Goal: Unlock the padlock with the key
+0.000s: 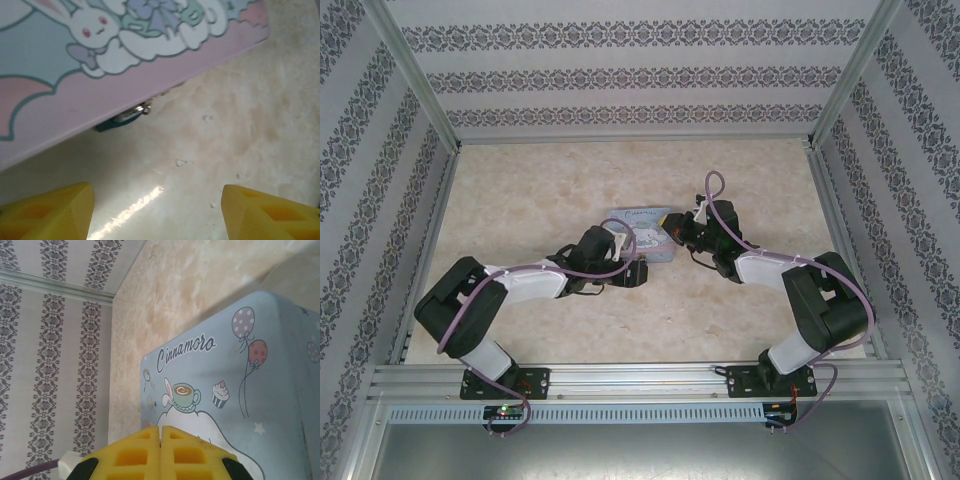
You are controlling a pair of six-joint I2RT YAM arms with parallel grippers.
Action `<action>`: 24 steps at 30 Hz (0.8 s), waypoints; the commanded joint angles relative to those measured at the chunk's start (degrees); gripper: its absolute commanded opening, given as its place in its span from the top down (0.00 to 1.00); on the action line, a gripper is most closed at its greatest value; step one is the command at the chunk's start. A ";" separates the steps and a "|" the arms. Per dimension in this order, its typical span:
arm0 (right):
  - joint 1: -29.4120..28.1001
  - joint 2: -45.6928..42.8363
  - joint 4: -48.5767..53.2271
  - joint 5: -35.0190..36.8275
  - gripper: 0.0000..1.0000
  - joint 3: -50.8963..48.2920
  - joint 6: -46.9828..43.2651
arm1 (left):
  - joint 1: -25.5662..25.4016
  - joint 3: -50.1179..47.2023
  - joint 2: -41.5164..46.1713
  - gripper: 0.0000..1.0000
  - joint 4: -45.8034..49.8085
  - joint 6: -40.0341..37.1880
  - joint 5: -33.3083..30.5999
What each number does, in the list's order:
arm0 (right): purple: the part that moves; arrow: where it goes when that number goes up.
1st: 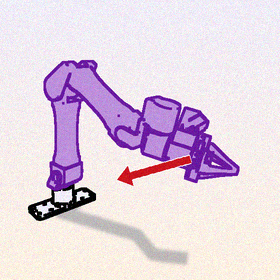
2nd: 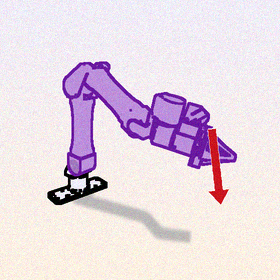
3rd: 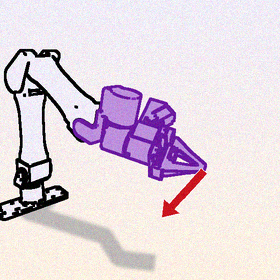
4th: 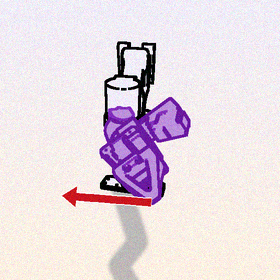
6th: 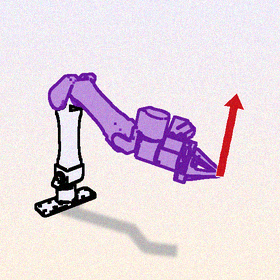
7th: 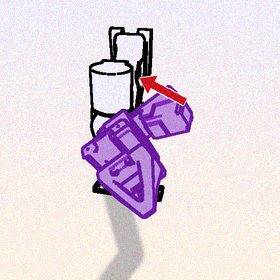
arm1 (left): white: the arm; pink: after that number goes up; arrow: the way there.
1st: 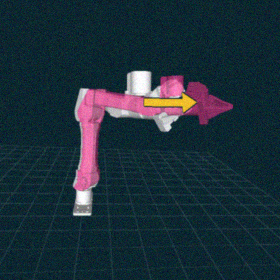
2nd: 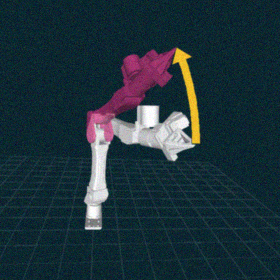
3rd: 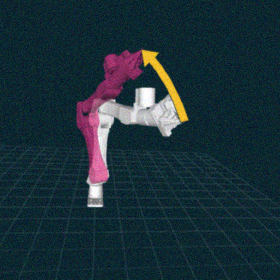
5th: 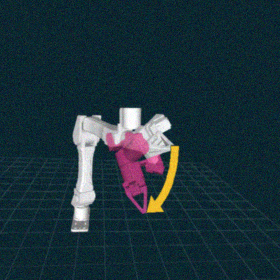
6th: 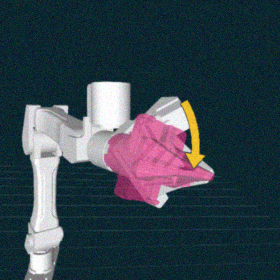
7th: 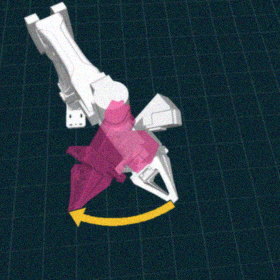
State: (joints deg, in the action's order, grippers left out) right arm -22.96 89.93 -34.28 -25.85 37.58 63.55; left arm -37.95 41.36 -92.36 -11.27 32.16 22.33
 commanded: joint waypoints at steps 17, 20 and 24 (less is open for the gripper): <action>0.29 5.27 -6.49 1.68 1.00 1.18 2.28 | -2.85 -3.96 -8.27 0.38 -19.24 -9.06 -14.97; 0.36 5.34 -6.49 1.68 1.00 1.26 2.28 | -3.17 -4.72 -8.87 0.38 -21.32 -9.70 -18.11; 0.35 5.55 -6.54 1.48 1.00 1.34 2.46 | -3.31 -4.36 -10.31 0.39 -22.95 -10.01 -18.89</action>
State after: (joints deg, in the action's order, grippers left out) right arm -22.98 94.78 -38.94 -24.84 37.91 65.84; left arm -41.06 37.21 -100.62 -30.63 24.14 7.11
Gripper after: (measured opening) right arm 0.059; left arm 0.614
